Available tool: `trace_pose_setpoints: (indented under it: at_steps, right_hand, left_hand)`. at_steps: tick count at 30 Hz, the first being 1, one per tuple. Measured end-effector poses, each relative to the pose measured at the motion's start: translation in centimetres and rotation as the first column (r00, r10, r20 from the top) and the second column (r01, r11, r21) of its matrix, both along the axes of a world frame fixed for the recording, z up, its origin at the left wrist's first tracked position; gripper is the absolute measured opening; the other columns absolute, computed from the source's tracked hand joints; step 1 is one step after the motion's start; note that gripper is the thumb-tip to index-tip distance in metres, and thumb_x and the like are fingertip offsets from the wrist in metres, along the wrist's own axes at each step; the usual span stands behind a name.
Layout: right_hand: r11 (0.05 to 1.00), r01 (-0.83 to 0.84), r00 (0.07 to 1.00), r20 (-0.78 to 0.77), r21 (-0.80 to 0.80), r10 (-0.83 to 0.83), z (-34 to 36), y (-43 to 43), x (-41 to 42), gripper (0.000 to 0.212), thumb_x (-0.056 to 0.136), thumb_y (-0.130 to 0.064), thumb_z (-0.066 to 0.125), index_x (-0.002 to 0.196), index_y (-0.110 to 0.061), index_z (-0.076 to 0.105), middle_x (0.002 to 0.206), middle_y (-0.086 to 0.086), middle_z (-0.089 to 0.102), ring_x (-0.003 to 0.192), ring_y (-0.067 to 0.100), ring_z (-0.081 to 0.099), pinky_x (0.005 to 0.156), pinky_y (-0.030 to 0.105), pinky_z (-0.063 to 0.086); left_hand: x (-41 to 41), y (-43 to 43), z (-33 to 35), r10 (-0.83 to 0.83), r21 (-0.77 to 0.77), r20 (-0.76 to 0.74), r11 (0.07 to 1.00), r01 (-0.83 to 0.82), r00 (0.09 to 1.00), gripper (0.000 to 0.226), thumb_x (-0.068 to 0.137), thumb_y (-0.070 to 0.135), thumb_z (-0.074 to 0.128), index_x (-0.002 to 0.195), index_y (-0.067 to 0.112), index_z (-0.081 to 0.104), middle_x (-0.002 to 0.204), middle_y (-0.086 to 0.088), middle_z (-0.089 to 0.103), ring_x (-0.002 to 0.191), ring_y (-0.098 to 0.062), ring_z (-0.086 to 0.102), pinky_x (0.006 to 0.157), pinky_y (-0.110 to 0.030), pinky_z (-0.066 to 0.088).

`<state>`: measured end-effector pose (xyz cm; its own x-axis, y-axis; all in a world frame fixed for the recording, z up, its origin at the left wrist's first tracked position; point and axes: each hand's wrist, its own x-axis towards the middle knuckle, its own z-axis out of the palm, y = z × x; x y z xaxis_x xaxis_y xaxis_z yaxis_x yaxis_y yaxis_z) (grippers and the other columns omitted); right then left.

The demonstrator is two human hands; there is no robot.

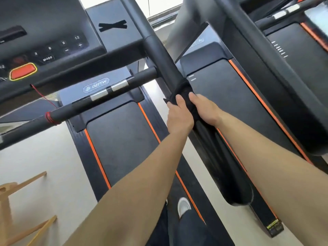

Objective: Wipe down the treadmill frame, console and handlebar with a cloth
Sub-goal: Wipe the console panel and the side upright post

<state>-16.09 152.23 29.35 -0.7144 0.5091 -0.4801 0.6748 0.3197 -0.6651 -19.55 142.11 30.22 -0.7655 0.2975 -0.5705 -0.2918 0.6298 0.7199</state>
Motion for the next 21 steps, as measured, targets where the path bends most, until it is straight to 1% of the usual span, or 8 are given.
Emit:
trace_pose_setpoints:
  at_steps: [3,5,8,10,12,17,19,21]
  right_hand:
    - [0.999,0.009,1.000,-0.018,-0.047,-0.010,-0.5,-1.0,5.6,0.043,0.101,-0.054,0.030,0.096,-0.026,0.061,0.121,-0.001,0.063,0.113,0.017,0.054,0.098,0.037,0.037]
    - [0.997,0.020,0.999,-0.031,-0.075,-0.022,-0.7,-1.8,9.0,0.042,0.099,-0.057,0.031,0.092,-0.027,0.060,0.118,-0.005,0.064,0.109,0.014,0.055,0.103,0.040,0.039]
    - [0.991,0.066,0.998,0.006,-0.118,-0.066,-0.9,-3.0,14.5,0.057,0.091,-0.068,0.031,0.110,-0.026,0.065,0.125,-0.007,0.065,0.119,0.014,0.056,0.110,0.043,0.037]
    - [0.987,0.093,0.996,0.021,-0.130,-0.091,-1.2,-3.9,17.8,0.057,0.084,-0.074,0.031,0.104,-0.032,0.065,0.124,-0.006,0.067,0.122,0.017,0.057,0.109,0.046,0.038]
    - [0.982,0.122,0.992,0.033,-0.141,-0.119,-1.3,-4.4,19.6,0.054,0.083,-0.072,0.031,0.095,-0.030,0.063,0.117,-0.007,0.068,0.116,0.018,0.058,0.106,0.046,0.039]
    - [0.991,0.103,0.995,0.023,-0.085,-0.101,-0.6,-3.5,13.5,0.041,0.099,-0.049,0.031,0.091,-0.022,0.060,0.103,-0.008,0.064,0.109,0.023,0.058,0.091,0.042,0.040]
    - [0.997,0.064,0.998,0.004,-0.040,-0.064,-0.4,-2.5,9.0,0.041,0.102,-0.047,0.030,0.094,-0.020,0.059,0.108,-0.003,0.063,0.112,0.026,0.056,0.090,0.039,0.038]
    - [1.000,0.026,0.999,-0.022,-0.009,-0.026,-0.4,-1.6,4.6,0.051,0.104,-0.049,0.026,0.111,-0.015,0.063,0.121,0.004,0.062,0.118,0.025,0.054,0.097,0.039,0.038]
  left_hand:
    - [5.6,-1.6,-1.1,-0.076,-0.028,-0.009,0.997,0.076,0.997,0.061,0.105,0.048,0.016,0.151,0.010,0.029,0.144,-0.019,0.047,0.127,-0.039,0.049,0.099,-0.044,0.038]
    - [8.7,-2.2,-1.7,-0.089,-0.035,0.022,0.995,0.090,0.996,0.062,0.105,0.051,0.016,0.154,0.014,0.025,0.151,-0.014,0.042,0.131,-0.036,0.046,0.102,-0.042,0.035]
    - [13.5,-3.6,-2.1,-0.073,0.005,0.084,0.997,0.072,0.994,0.071,0.101,0.060,0.016,0.155,0.015,0.021,0.154,-0.011,0.042,0.135,-0.036,0.044,0.107,-0.043,0.033]
    - [16.1,-4.7,-2.2,-0.086,0.028,0.090,0.996,0.084,0.992,0.071,0.100,0.063,0.017,0.156,0.019,0.019,0.154,-0.009,0.042,0.136,-0.035,0.044,0.109,-0.044,0.033]
    - [17.6,-5.0,-2.1,-0.087,0.037,0.107,0.996,0.084,0.990,0.070,0.100,0.062,0.017,0.156,0.020,0.018,0.155,-0.006,0.041,0.136,-0.034,0.044,0.108,-0.044,0.033]
    - [14.6,-3.5,-1.6,0.035,0.097,0.194,0.994,-0.054,0.980,0.069,0.101,0.061,0.019,0.146,0.011,0.035,0.144,-0.008,0.051,0.129,-0.029,0.050,0.101,-0.037,0.037]
    - [10.7,-2.4,-1.7,0.056,0.105,0.193,0.992,-0.077,0.980,0.074,0.101,0.063,0.018,0.148,0.009,0.036,0.144,-0.011,0.052,0.128,-0.030,0.050,0.100,-0.037,0.038]
    - [6.0,-1.3,-1.6,0.071,0.110,0.154,0.990,-0.089,0.985,0.077,0.101,0.063,0.017,0.149,0.007,0.035,0.143,-0.012,0.051,0.126,-0.030,0.051,0.095,-0.035,0.038]
